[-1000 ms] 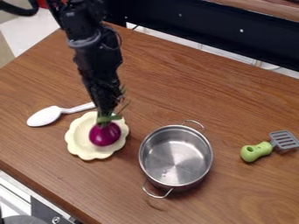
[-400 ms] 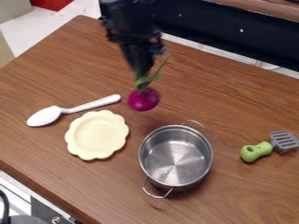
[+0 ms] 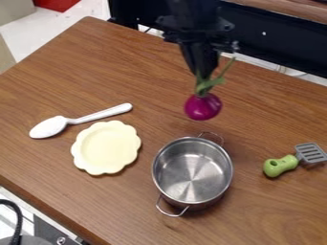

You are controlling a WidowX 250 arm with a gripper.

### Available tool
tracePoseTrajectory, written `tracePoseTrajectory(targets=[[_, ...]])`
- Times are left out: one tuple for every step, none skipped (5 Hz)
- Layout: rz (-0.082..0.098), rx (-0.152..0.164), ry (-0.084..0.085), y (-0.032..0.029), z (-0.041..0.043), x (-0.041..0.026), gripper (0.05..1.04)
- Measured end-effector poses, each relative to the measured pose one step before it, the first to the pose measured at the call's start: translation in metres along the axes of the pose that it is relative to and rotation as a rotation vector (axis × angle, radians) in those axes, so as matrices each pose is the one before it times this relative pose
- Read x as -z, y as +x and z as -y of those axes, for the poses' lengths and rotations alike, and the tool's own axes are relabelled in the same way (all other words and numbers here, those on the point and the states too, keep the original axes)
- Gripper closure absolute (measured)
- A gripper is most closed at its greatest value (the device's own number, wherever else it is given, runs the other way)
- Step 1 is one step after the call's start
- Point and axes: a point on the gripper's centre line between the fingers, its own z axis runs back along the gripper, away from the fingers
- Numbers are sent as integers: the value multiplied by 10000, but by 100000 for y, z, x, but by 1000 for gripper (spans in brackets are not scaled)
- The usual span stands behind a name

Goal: Put the onion at the right side of the pot

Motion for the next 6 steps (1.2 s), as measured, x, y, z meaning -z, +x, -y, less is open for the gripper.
tracePoseTrajectory(targets=[[-353, 384, -338, -2169, 3240, 1536, 1017], [83, 646, -6, -1866, 2782, 1242, 1017], [44, 484, -42, -1179, 1996, 1233, 1017], [254, 282, -140, -58, 1586, -185, 1017], [17, 149, 52, 3, 707, 300, 1017], [-258, 97, 131, -194, 60, 1697, 1017]])
